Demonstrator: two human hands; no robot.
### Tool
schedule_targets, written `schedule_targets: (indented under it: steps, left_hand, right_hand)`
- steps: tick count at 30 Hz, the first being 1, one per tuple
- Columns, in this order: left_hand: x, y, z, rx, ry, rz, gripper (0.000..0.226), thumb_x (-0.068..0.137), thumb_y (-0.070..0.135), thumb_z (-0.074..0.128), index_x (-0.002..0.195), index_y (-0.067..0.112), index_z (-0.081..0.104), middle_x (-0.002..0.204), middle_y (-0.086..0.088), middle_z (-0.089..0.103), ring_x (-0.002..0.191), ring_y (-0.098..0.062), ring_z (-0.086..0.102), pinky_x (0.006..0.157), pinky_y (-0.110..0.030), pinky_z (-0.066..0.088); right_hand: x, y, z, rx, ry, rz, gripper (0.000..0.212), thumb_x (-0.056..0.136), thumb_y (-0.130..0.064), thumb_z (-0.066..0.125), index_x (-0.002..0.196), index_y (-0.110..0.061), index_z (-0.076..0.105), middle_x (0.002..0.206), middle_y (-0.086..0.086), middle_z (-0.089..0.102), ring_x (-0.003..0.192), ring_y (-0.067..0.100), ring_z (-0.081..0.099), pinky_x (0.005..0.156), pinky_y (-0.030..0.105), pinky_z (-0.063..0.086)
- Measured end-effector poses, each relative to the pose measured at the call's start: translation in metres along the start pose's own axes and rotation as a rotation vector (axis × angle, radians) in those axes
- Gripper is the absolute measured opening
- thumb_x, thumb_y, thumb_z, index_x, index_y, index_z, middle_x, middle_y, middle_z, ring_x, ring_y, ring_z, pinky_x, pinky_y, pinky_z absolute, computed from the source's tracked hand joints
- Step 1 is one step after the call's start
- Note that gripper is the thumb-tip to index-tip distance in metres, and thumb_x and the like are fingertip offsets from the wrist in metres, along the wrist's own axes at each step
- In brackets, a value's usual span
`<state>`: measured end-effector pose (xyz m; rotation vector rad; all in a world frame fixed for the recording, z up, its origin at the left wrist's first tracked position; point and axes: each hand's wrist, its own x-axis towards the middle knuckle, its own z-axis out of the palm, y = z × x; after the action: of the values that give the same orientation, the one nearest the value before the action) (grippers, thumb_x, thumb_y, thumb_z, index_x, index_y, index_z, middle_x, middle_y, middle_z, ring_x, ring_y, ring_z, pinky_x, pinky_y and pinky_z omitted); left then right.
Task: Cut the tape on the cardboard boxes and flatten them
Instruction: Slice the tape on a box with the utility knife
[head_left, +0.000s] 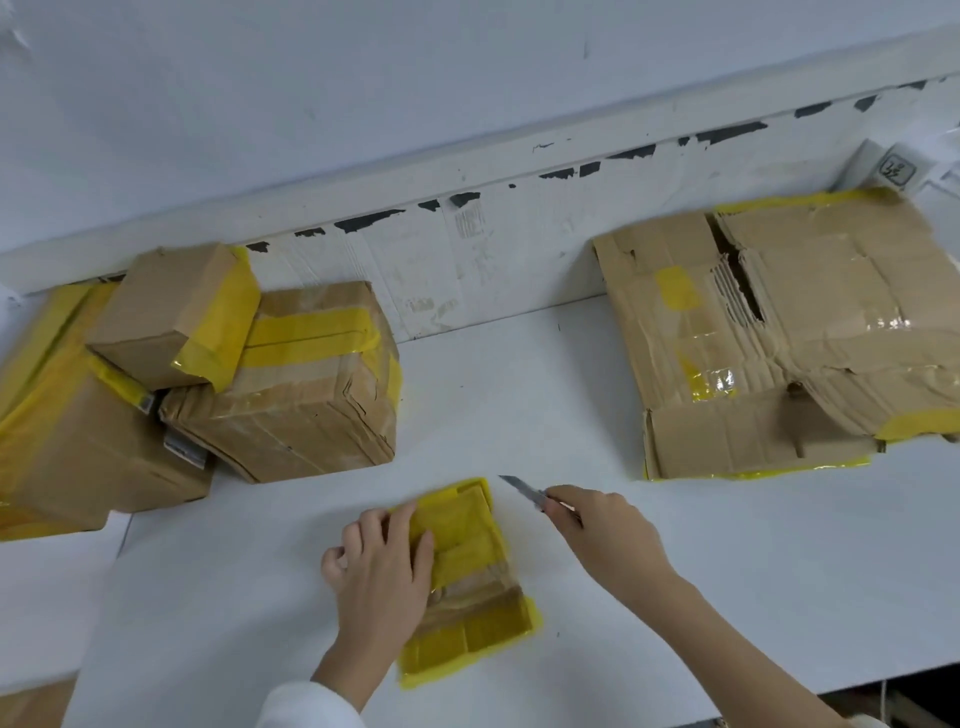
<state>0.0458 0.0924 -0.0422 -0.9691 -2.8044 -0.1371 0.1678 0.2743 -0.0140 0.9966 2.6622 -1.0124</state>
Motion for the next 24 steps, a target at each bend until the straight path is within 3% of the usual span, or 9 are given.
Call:
schedule_targets:
  steps: [3, 5, 10, 13, 19, 24]
  left_hand:
    - [-0.004, 0.007, 0.004, -0.055, -0.005, -0.088, 0.021, 0.08, 0.024, 0.07, 0.094, 0.008, 0.068, 0.08, -0.015, 0.057, 0.072, -0.035, 0.055, 0.053, -0.041, 0.047]
    - [-0.004, 0.009, 0.007, -0.093, -0.033, -0.12, 0.029, 0.07, 0.015, 0.08, 0.095, 0.006, 0.068, 0.082, -0.016, 0.055, 0.074, -0.037, 0.053, 0.05, -0.038, 0.047]
    - [-0.003, 0.007, 0.009, -0.159, -0.009, -0.115, 0.027, 0.076, 0.012, 0.075, 0.099, 0.003, 0.066, 0.085, -0.018, 0.055, 0.078, -0.036, 0.052, 0.057, -0.036, 0.045]
    - [-0.003, 0.007, 0.01, -0.182, -0.013, -0.119, 0.025, 0.079, 0.012, 0.072, 0.102, 0.002, 0.065, 0.088, -0.018, 0.055, 0.081, -0.036, 0.052, 0.065, -0.034, 0.039]
    - [-0.003, 0.008, 0.011, -0.193, -0.028, -0.145, 0.026, 0.082, 0.014, 0.069, 0.105, 0.003, 0.066, 0.09, -0.02, 0.054, 0.083, -0.036, 0.048, 0.071, -0.041, 0.044]
    - [-0.003, 0.008, 0.012, -0.187, 0.009, -0.133, 0.026, 0.079, 0.011, 0.073, 0.102, 0.002, 0.066, 0.087, -0.02, 0.054, 0.08, -0.038, 0.049, 0.07, -0.045, 0.046]
  right_hand:
    - [0.011, -0.012, 0.01, -0.084, -0.021, -0.03, 0.031, 0.101, -0.039, 0.029, 0.084, -0.023, 0.049, 0.071, -0.002, 0.045, 0.066, 0.022, 0.042, 0.045, 0.024, 0.024]
    - [0.015, -0.015, 0.012, -0.101, -0.052, -0.029, 0.03, 0.101, -0.037, 0.029, 0.078, -0.023, 0.043, 0.068, -0.003, 0.042, 0.064, 0.022, 0.04, 0.045, 0.025, 0.023]
    - [0.02, -0.023, 0.009, -0.146, -0.103, -0.022, 0.042, 0.101, -0.037, 0.029, 0.062, -0.024, 0.03, 0.062, -0.004, 0.034, 0.061, 0.022, 0.038, 0.045, 0.025, 0.023]
    - [0.022, -0.027, 0.006, -0.205, -0.123, -0.04, 0.042, 0.102, -0.038, 0.028, 0.063, -0.023, 0.03, 0.062, -0.004, 0.034, 0.063, 0.023, 0.039, 0.045, 0.025, 0.023]
    - [0.019, -0.025, 0.003, -0.272, -0.137, -0.086, 0.044, 0.102, -0.038, 0.025, 0.061, -0.024, 0.027, 0.063, -0.005, 0.033, 0.065, 0.023, 0.041, 0.045, 0.025, 0.022]
    - [0.009, -0.017, 0.011, -0.295, -0.122, -0.099, 0.032, 0.102, -0.04, 0.024, 0.081, -0.021, 0.039, 0.064, -0.005, 0.032, 0.069, 0.024, 0.041, 0.045, 0.023, 0.022]
